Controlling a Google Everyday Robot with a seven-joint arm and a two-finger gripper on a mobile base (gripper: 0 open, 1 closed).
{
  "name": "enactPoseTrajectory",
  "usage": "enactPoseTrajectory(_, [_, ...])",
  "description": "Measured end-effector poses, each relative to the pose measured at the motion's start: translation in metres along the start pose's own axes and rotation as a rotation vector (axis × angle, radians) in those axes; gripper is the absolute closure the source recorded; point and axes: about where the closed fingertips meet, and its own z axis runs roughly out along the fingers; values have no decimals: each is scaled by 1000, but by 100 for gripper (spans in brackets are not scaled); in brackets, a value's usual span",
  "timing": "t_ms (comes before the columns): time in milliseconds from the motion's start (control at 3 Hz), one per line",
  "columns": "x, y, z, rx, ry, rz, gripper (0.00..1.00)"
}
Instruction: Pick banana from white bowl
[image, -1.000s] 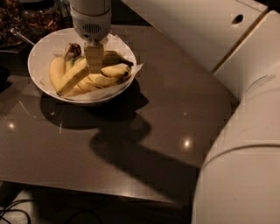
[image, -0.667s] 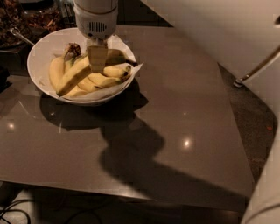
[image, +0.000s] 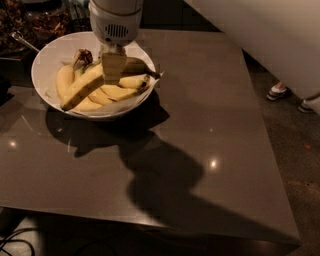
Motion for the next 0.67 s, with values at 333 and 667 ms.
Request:
enactPoseTrajectory(333, [3,23,-21,23,-71,18,100])
enactPoseTrajectory(667, [18,83,-58,53,-132,79,100])
